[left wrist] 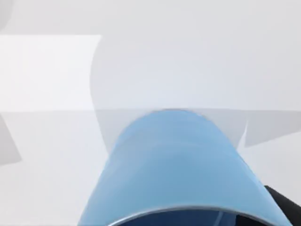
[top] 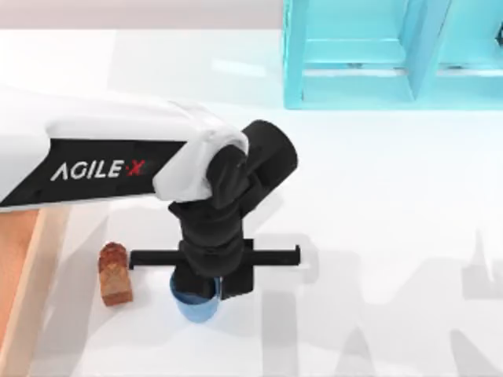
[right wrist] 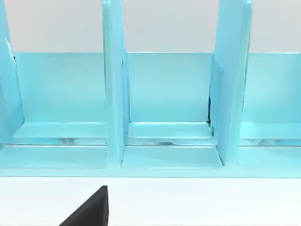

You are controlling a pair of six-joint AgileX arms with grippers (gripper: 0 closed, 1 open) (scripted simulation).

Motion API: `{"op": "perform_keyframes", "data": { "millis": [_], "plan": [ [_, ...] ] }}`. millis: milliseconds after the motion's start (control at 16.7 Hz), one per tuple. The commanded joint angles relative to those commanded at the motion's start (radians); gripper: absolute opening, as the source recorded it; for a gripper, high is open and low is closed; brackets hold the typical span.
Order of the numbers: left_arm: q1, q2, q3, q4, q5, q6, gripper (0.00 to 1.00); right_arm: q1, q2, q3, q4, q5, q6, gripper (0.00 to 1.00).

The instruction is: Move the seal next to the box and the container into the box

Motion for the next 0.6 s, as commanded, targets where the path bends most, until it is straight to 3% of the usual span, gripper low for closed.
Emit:
{"op": "perform_keyframes", "data": {
  "millis": [360, 600],
  "plan": [
    [0.013, -0.018, 0.003, -0.016, 0.001, 0.017, 0.0, 0.0, 0.0, 0.0, 0.0, 0.0, 0.0, 1.0],
    [0.126, -0.154, 0.014, -0.17, 0.002, 0.124, 0.0, 0.0, 0.0, 0.0, 0.0, 0.0, 0.0, 1.0]
  ]
}}
